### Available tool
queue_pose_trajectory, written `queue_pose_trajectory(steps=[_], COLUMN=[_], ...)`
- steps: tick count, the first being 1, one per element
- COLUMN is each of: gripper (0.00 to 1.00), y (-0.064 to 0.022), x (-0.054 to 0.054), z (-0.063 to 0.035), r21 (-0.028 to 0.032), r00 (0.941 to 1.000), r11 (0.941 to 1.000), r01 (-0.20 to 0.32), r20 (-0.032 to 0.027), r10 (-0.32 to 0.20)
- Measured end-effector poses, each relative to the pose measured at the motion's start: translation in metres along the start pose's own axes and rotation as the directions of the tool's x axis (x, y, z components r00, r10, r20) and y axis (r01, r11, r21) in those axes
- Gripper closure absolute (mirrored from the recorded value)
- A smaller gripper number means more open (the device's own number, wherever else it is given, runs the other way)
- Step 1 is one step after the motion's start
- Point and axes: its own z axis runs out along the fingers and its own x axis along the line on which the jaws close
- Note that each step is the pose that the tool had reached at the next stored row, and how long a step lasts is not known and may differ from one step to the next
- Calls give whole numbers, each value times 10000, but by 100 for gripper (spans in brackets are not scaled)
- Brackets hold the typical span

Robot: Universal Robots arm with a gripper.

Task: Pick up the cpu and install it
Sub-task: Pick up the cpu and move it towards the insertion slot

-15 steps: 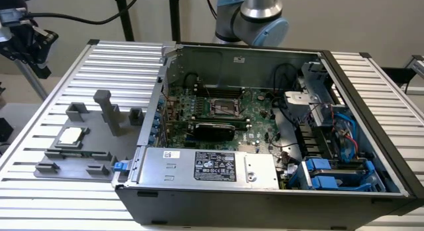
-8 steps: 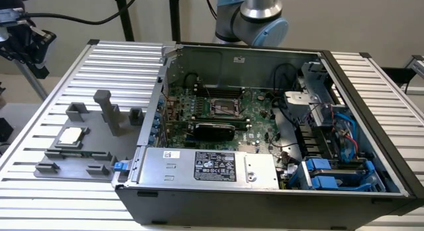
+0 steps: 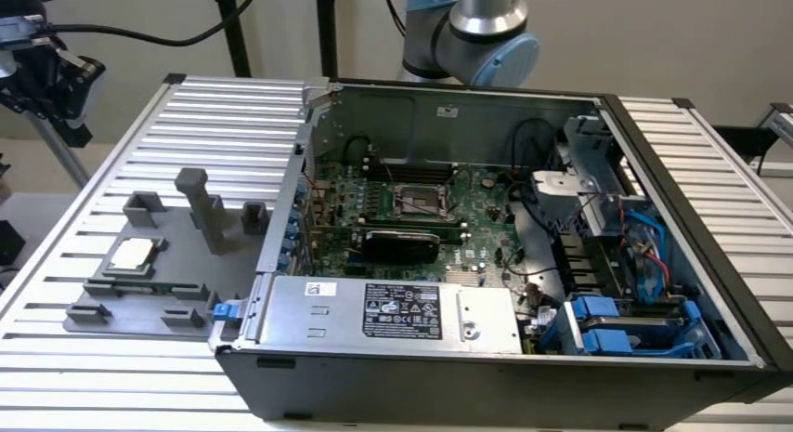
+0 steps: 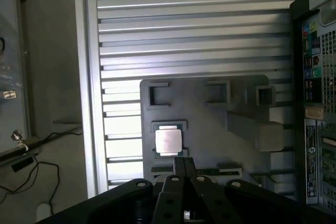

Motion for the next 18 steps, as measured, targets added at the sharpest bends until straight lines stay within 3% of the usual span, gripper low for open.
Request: queue_pose_trajectory(steps=[1, 3, 6, 10, 18], gripper=[88, 76, 70, 47, 23], y=[0, 0, 0, 0, -3], x=[0, 0, 0, 0, 22], z=[0, 0, 0, 0, 31], r21=[0, 0, 0, 0, -2], r00=[10000, 10000, 10000, 10000, 10000], r11=[10000, 10000, 10000, 10000, 10000], r01=[0, -1, 0, 0, -1], r20=[0, 0, 0, 0, 10], r10=[0, 1, 0, 0, 1])
